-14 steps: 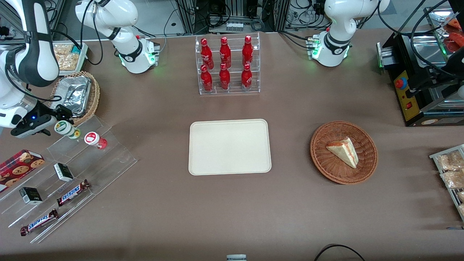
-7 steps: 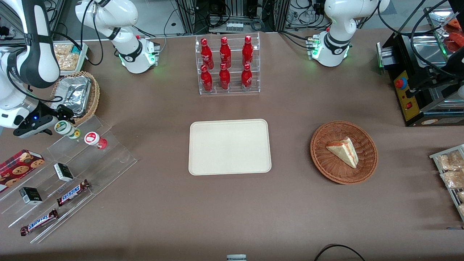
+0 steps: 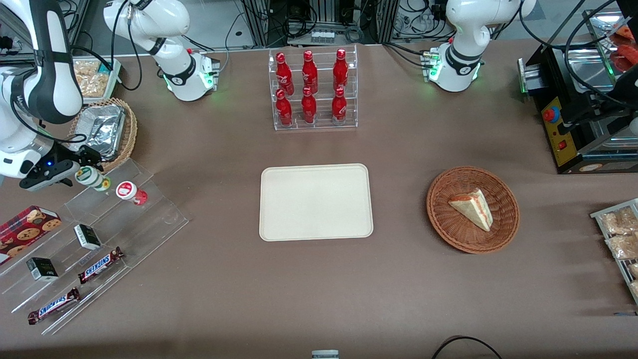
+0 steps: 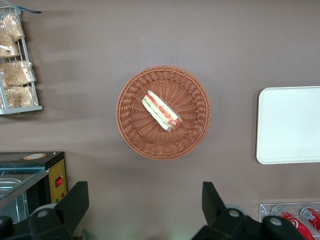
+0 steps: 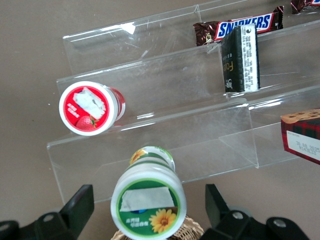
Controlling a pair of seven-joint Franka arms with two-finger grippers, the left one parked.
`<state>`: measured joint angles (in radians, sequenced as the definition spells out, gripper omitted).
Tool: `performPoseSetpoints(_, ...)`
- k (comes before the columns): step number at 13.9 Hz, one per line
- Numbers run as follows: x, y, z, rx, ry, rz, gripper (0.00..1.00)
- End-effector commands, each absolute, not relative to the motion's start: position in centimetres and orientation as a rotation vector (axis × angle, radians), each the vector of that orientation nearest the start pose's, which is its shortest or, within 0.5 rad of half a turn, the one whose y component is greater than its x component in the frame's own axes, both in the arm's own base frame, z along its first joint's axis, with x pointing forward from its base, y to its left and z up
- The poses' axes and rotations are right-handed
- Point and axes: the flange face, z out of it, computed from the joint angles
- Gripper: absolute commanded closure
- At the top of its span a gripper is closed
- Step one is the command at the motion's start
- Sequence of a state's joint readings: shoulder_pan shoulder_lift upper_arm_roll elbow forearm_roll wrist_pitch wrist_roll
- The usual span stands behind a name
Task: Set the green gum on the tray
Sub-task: 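Close the right gripper around the green-and-white gum bottle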
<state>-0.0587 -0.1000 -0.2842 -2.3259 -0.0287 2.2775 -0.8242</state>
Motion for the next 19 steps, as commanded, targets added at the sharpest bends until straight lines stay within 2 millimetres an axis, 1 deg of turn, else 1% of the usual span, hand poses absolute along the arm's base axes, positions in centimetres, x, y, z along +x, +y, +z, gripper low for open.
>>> performPoseSetpoints(1,46.8,-17.2,37.9,-3.074,-0.8,-0.075,0.45)
performPoseSetpoints(2,46.8,-17.2,37.9,-3.074,-0.799,-0.073,0.74)
performPoseSetpoints(3,46.9,-17.2,37.9,-3.074,-0.794,-0.068,0.96)
performPoseSetpoints(4,46.9,-17.2,37.8,-3.073,-0.787,-0.063,1.0)
performPoseSetpoints(7,47.1,-17.1,38.4,-3.071,-0.794,-0.063,1.0)
performPoseSetpoints(8,47.4,-17.0,39.4,-3.063,-0.797,-0.047,1.0)
performPoseSetpoints(10,48.5,-17.1,42.7,-3.048,-0.798,-0.004,1.0)
performPoseSetpoints(12,49.4,-16.4,45.9,-3.03,-0.811,0.033,1.0)
performPoseSetpoints(13,50.1,-15.6,47.3,-3.018,-0.83,0.018,1.0)
performPoseSetpoints(14,50.9,-14.9,49.3,-3.011,-0.843,-0.013,1.0)
performPoseSetpoints(16,52.0,-12.0,52.0,-2.988,-0.869,-0.011,1.0)
performPoseSetpoints(17,52.4,-10.4,53.1,-2.986,-0.878,-0.012,1.0)
performPoseSetpoints(18,52.8,-8.3,54.3,-2.987,-0.874,-0.01,1.0)
performPoseSetpoints(19,53.1,-5.8,55.0,-2.99,-0.855,0.002,1.0)
